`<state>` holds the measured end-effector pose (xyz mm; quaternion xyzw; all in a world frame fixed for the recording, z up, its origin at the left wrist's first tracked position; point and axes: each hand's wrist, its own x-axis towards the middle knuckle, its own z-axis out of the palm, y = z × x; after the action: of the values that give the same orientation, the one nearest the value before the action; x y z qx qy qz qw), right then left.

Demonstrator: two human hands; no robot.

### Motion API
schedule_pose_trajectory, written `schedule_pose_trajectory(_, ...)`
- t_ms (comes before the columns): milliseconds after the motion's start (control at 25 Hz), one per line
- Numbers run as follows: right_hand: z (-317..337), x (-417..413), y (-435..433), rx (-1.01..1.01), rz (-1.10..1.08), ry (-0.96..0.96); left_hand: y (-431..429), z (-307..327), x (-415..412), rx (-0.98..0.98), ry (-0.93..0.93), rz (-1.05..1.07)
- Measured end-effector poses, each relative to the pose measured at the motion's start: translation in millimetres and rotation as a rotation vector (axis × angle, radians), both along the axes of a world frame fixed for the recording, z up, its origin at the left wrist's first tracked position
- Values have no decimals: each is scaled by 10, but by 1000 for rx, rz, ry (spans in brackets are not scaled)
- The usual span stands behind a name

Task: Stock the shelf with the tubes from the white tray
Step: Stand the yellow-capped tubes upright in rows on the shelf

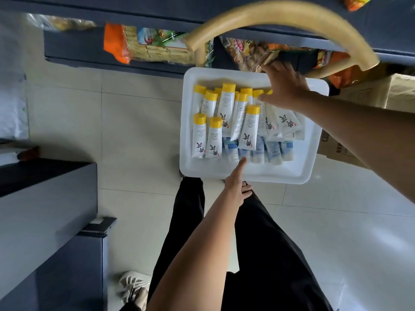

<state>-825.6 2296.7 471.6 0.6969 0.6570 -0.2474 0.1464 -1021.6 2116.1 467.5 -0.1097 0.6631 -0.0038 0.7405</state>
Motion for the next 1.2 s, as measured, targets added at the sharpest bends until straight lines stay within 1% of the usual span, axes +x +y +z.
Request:
schedule_pose_trajectory(80,23,-8,-121,76,-22,-4,34,10,-128,4,17,-163)
schedule_pose_trajectory(160,55,-17,-314,141,-86,15,88,36,-335,62,86,-356)
schedule_pose_trajectory(240,73,-30,-519,181,-181,25,213,72,-568,242,211,-563)
schedule_pose_trajectory(360,20,-34,-837,185,-295,1,534,131,-794,644,460,-926)
schedule_pose_trajectory(440,-47,-18,-1019,182,-364,-15,762,120,-810,803,582,-1096)
schedule_pose_trajectory(520,-125,21,-1146,183,-461,5,949,54,-782,902,613,-1195)
schedule_pose_trajectory(640,-266,96,-1196,198,-581,18,1139,-133,-660,1037,601,-1343)
schedule_pose_trajectory(720,-360,161,-1132,184,-579,9,1252,-237,-517,1134,573,-1468)
schedule_pose_trajectory(800,-446,195,-997,164,-530,13,1363,-316,-402,1197,548,-1621)
schedule_pose_trajectory(920,-561,223,-761,122,-466,2,1481,-421,-308,1196,541,-1832)
schedule_pose_trajectory(1000,-600,203,-658,74,-406,-31,1514,-437,-292,1203,538,-1884)
schedule_pose_trajectory(1040,-605,186,-623,52,-384,-47,1524,-432,-293,1208,530,-1878)
schedule_pose_trajectory(1200,-529,177,-620,21,-396,-26,1475,-344,-343,1178,438,-1739)
